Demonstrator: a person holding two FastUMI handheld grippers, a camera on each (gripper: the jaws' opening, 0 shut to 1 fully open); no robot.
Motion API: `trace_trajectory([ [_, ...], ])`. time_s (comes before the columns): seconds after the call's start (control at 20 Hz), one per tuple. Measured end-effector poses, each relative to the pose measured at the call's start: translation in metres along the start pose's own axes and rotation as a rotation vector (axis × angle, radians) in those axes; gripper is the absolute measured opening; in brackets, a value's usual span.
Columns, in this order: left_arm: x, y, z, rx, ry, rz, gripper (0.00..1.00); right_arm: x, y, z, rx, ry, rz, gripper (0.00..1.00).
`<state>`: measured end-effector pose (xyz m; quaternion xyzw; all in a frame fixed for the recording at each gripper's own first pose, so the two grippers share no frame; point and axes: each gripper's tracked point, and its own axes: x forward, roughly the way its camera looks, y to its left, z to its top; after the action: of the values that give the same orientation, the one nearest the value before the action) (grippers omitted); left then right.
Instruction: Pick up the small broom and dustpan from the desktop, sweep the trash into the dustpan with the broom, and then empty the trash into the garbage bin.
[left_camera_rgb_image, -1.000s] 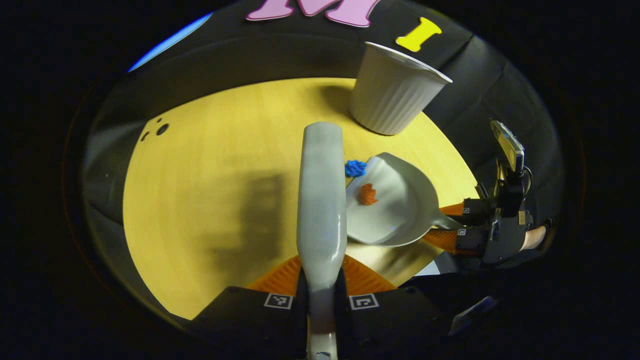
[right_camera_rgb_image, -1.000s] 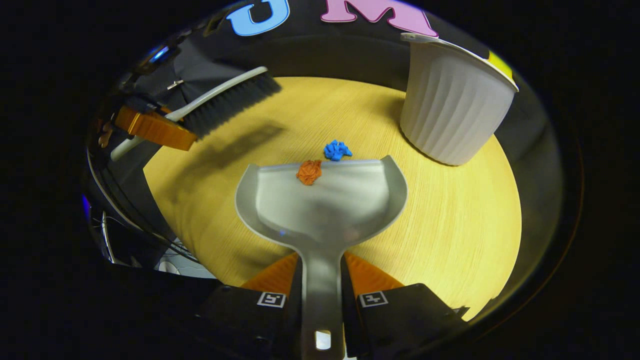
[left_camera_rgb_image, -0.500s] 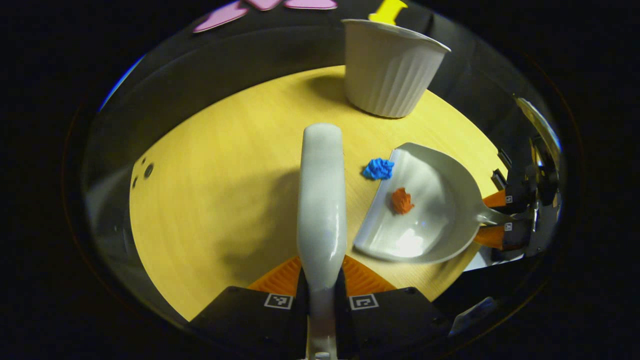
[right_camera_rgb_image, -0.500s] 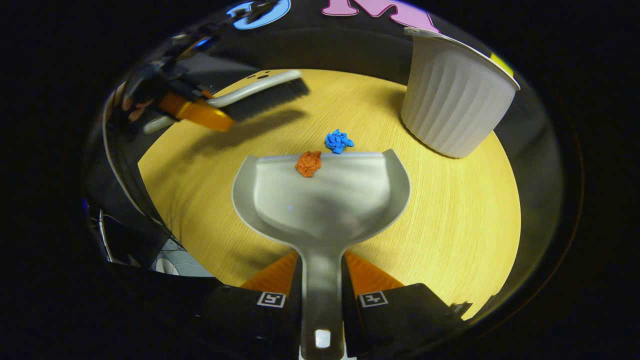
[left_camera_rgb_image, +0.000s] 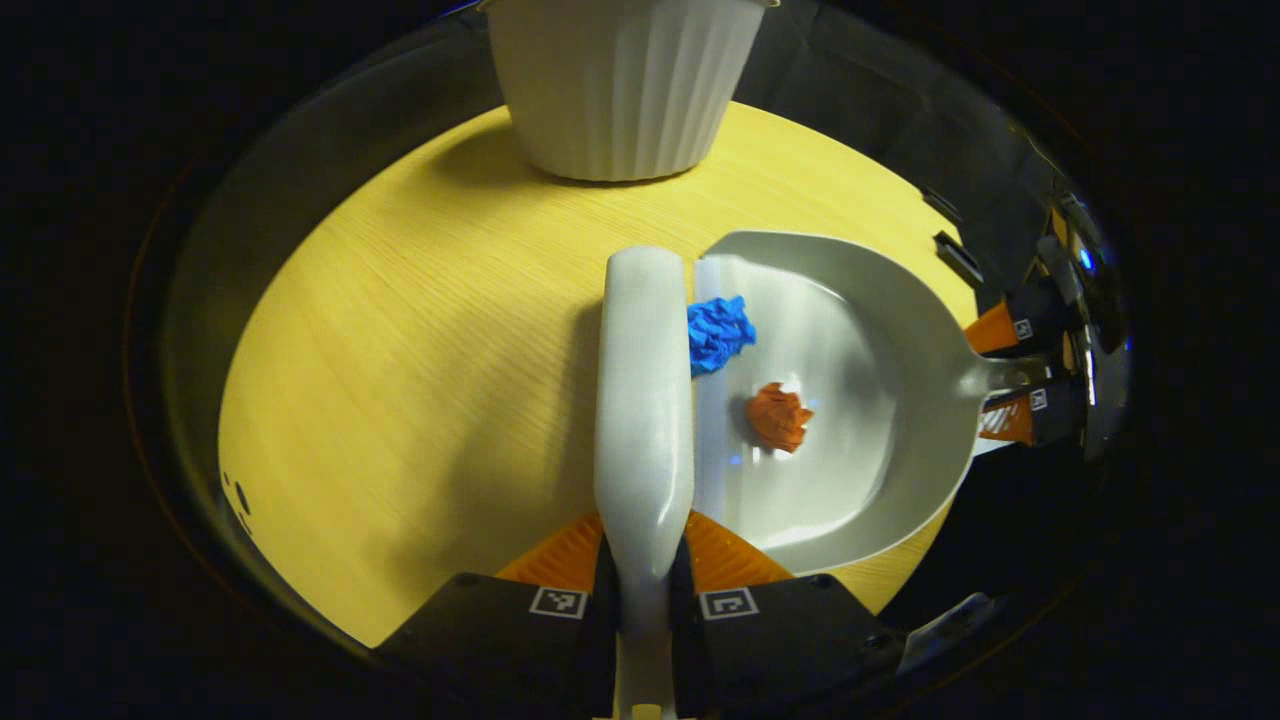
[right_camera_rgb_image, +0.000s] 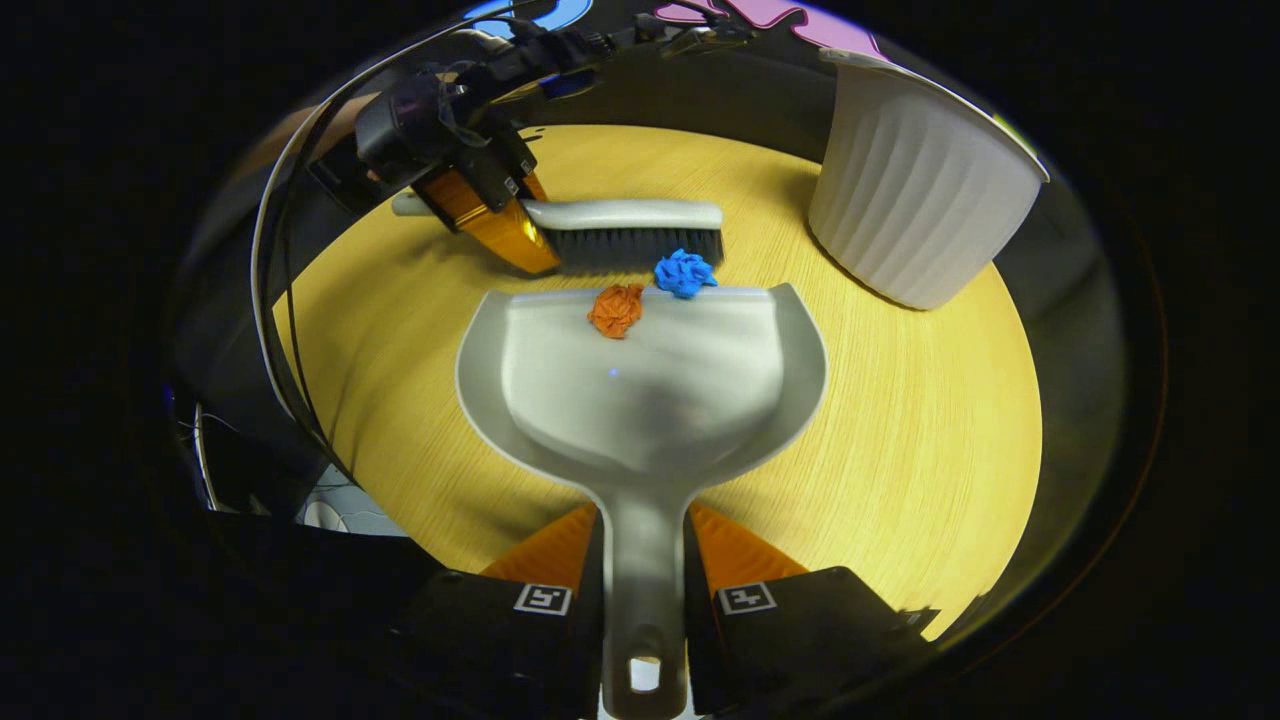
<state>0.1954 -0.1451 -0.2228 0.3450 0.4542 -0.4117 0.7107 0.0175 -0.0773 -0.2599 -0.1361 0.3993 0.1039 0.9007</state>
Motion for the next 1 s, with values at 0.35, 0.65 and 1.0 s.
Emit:
trace_trajectory([
  [0.35,-0.016,-0.039,-0.014,0.016,-0.059,-0.118,0.27,-0.005,0.001,-0.001,-0.036,-0.077,-0.002,0.39],
  [0.65,-0.051,-0.028,-0.035,-0.264,-0.21,0.017,0.27,-0.004,0.0,0.008,-0.011,-0.141,-0.005,0.38],
  [1.0,-0.098,-0.027,-0.099,-0.53,-0.29,0.123,0.27,-0.002,-0.002,0.007,0.001,-0.109,0.0,0.37],
])
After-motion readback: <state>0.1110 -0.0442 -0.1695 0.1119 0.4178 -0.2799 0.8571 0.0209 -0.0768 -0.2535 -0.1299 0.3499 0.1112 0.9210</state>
